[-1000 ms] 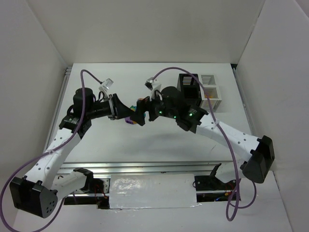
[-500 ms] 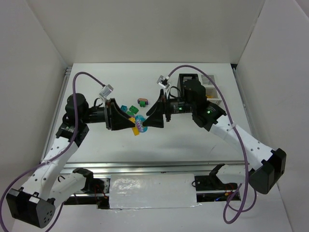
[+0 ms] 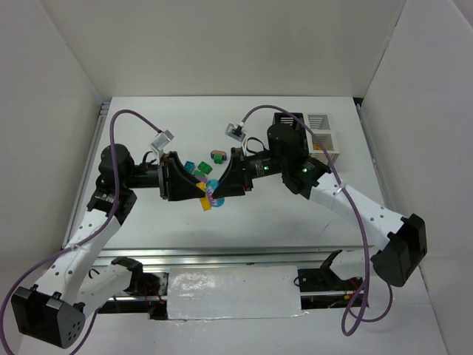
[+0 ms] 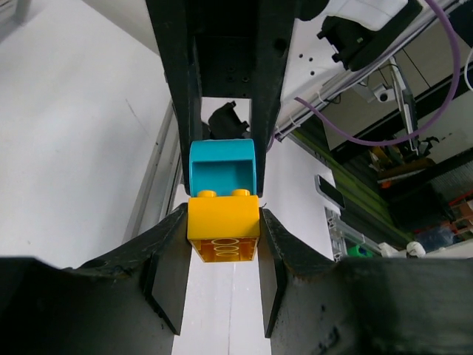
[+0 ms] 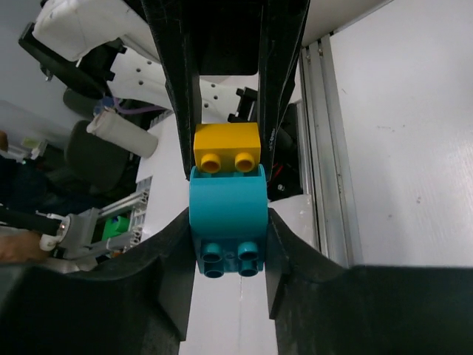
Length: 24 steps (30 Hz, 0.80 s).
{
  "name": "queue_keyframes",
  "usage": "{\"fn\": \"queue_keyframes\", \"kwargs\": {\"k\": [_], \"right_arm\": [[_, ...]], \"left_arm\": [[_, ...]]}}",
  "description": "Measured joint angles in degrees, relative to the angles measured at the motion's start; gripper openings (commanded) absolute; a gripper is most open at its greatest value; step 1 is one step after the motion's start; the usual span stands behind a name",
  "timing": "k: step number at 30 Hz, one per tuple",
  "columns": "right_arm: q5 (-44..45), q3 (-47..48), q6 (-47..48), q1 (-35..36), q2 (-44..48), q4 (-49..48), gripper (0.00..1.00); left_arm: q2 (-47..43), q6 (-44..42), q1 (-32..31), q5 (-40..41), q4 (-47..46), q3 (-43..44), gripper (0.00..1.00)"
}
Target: Sort the legos into containers by color
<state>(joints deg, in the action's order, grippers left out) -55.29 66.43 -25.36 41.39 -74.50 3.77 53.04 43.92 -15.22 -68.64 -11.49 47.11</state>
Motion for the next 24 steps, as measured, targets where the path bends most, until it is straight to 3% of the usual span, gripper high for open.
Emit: {"fn": "queue_keyframes", "kwargs": {"k": [1,9,15,18,21,24], "right_arm": [[-0.3,0.3,-0.5,0.0,-0.6,-0.2,0.0],[-2.3,1.1,2.8,-2.3,-1.2,1.2,0.0],[-4.1,-4.1,6.0,-16.3,1.4,-0.3,0.0],[-3.5,-5.0,6.5,-19.9,1.5,0.0,0.0],[6.3,-4.5,8.7,-20.8,2.0,3.0,0.0],[32.6,-2.1,7.8,-20.7,1.2,7.5,0.0]], "left_arm": [[0.0,0.2,0.2,-0.3,0.3,-0.1,0.0],[-0.1,-0.7,0.4,1.1,-0.2,-0.2,0.0],[-2.4,-5.8,0.3,0.7,6.0,0.6,0.0],[-3.1,-8.3,0.3,1.4,9.0,1.7,0.0],[-3.4,-12.5,0.2,7.2,15.3,3.7,0.0],[-4.0,-15.6,0.2,18.9,22.6,6.0,0.0]]}}
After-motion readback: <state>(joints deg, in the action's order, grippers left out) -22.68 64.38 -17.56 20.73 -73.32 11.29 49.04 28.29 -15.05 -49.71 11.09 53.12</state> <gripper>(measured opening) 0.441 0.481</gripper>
